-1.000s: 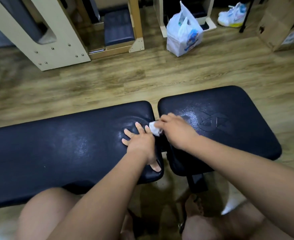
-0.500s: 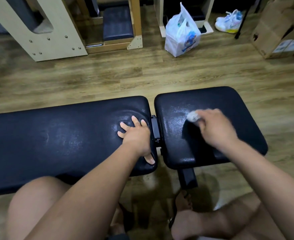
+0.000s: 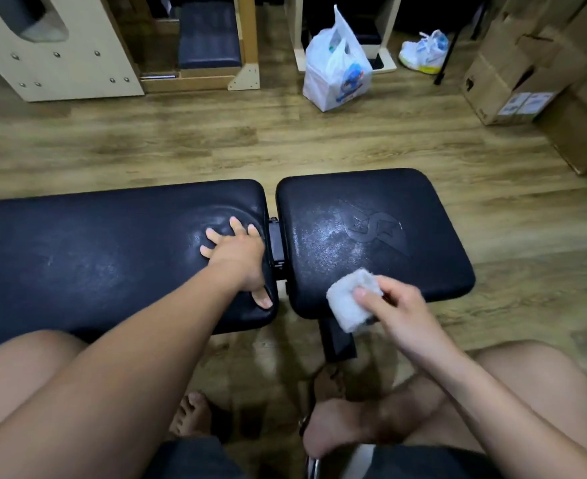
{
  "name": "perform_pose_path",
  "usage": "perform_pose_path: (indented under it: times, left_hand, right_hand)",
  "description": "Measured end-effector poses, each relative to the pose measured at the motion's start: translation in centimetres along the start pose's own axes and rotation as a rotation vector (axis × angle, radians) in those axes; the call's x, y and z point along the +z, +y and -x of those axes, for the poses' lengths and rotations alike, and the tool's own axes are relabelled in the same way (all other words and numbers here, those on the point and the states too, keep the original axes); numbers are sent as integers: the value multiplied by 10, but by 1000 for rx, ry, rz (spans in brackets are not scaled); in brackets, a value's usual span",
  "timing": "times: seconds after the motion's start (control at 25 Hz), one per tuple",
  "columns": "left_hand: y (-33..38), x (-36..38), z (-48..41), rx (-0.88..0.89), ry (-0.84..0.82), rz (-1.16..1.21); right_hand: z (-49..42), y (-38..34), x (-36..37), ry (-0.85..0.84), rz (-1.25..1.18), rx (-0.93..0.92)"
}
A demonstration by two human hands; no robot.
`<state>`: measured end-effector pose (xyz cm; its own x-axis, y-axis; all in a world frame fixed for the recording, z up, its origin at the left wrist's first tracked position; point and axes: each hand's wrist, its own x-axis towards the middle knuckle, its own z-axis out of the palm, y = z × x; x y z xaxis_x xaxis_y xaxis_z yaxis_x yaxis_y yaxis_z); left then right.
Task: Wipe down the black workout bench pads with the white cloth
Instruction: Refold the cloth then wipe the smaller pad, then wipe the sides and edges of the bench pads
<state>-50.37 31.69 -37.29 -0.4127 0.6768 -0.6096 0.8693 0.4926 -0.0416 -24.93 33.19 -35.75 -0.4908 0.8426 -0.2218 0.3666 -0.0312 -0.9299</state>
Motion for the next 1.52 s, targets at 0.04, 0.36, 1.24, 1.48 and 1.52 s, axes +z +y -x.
perform_pose_path:
  times: [0.04, 0.36, 1.24, 1.48, 1.52]
  left_hand:
    - [1, -1, 3, -1, -6, 11]
    - [17, 31, 73, 177, 422, 353]
    - [-55, -20, -109, 130, 816, 593]
    - [-56, -19, -135, -5, 696, 386]
    - [-56, -21, -135, -2, 692, 384]
  right_hand:
    - [7, -1, -5, 32, -253, 136]
    - [69, -15, 0, 50, -785, 254]
    - [-285, -65, 46, -419, 525, -357]
    - [-320, -73, 74, -1037, 979, -957]
    - [-318, -74, 78, -1188, 1027, -1012]
